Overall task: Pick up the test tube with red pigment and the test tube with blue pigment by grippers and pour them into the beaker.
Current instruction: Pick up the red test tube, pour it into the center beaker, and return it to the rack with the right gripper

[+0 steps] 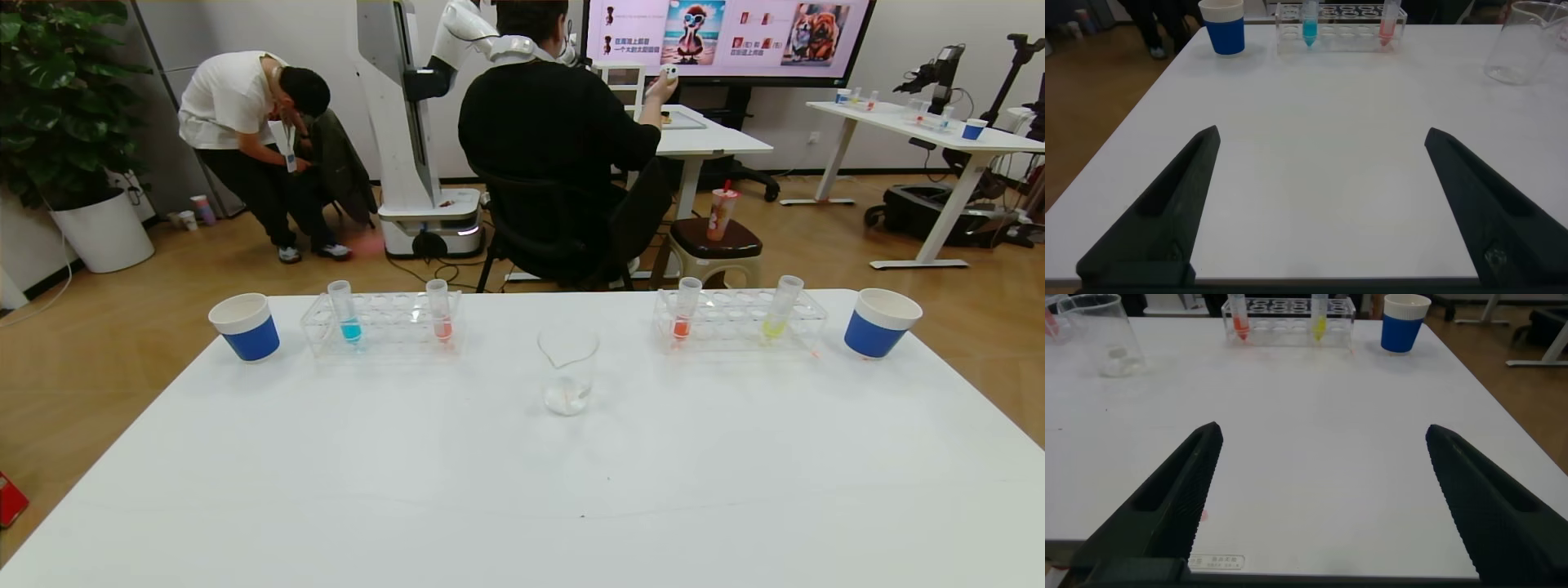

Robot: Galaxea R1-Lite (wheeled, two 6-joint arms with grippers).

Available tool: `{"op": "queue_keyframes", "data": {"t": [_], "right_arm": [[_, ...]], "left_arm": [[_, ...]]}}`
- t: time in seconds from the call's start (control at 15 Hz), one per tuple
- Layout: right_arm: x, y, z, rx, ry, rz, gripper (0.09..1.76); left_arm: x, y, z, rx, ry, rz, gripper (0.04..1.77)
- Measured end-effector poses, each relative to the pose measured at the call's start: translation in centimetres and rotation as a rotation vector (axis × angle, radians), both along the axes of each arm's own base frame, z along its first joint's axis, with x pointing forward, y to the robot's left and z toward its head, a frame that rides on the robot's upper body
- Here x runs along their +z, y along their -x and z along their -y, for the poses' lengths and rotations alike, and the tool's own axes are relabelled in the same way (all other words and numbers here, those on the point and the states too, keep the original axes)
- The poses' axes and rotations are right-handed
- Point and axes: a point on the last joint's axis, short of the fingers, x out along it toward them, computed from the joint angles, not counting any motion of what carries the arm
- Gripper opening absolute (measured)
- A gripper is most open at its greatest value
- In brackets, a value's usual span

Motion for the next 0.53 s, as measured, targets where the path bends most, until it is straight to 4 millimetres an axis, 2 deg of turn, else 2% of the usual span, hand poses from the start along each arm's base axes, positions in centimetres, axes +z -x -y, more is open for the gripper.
{"op": "queue_keyframes", "data": {"t": [0.53], "right_arm": [[0.01,0.0,0.0,0.001,0.0,0.001,1.74]], "left_arm": [[0.0,0.0,0.0,0.0,0.0,0.0,1.75]]}}
